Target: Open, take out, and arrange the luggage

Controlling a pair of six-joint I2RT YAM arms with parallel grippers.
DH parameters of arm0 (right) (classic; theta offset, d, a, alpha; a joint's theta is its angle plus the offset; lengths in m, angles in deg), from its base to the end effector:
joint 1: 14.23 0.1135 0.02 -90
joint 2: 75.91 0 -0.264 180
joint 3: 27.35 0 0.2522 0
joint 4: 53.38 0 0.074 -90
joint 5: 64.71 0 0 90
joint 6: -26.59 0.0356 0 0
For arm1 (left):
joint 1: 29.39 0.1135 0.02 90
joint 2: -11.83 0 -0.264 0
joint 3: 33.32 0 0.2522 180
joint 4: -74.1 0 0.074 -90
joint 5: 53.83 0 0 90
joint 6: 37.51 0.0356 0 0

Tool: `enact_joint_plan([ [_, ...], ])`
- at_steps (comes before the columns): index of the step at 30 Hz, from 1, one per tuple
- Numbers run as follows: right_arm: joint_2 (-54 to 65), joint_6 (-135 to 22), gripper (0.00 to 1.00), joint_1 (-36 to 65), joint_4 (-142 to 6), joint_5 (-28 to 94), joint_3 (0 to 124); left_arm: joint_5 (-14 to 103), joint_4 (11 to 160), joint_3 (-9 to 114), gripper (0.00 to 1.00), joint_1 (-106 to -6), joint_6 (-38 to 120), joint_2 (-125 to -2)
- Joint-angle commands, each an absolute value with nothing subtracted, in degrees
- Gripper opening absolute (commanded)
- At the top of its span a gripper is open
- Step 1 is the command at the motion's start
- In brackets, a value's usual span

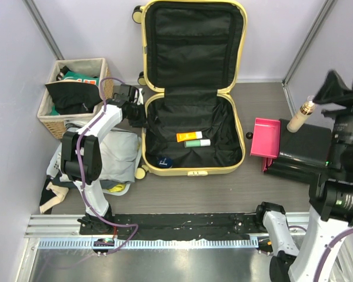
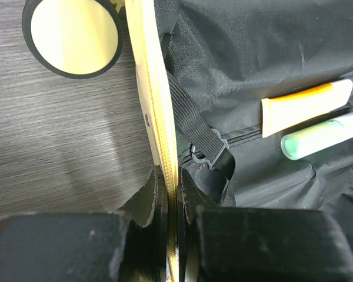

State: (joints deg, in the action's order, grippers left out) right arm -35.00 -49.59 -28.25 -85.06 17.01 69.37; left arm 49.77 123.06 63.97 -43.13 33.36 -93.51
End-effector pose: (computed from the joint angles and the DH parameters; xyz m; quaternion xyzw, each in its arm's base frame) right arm 0.0588 -0.0200 0.5397 0.1893 0.5118 -0.0407 0.8370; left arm 0.3853 -0.1028 0.2417 -0.0112 0.9526 -0.1887 0.2383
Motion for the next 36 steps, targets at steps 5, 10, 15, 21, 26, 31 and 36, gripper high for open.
enact_joint_plan([
  [5, -18.3, -52.7, 0.71, -4.4, -92.2, 19.7, 71.4, 57.1, 119.4, 66.1, 0.00, -42.8, 34.3, -88.1],
  [10, -6.3, -62.5, 0.76, 17.1, -97.0, 13.9, 73.8, 56.9, 119.2, 65.9, 0.00, -42.9, 34.4, -87.8],
  [15, 4.3, -76.0, 0.80, 22.0, -95.5, 26.5, 66.1, 56.1, 119.7, 66.0, 0.00, -43.0, 35.1, -88.9],
  [21, 16.7, -88.4, 0.79, 22.2, -93.0, 29.7, 64.2, 56.6, 119.8, 66.0, 0.00, -43.0, 35.2, -89.7],
  [26, 27.6, -91.7, 0.75, 22.2, -96.4, 31.9, 68.1, 56.1, 119.7, 66.0, 0.00, -43.1, 35.9, -90.0],
  [31, 32.3, -93.2, 0.73, 20.8, -96.4, 32.2, 66.2, 56.7, 119.4, 65.9, 0.00, -43.1, 36.7, -90.0],
  [36, 35.8, -93.2, 0.70, 19.5, -92.3, 30.7, 65.1, 56.8, 119.4, 65.8, 0.00, -43.3, 37.1, -90.7],
])
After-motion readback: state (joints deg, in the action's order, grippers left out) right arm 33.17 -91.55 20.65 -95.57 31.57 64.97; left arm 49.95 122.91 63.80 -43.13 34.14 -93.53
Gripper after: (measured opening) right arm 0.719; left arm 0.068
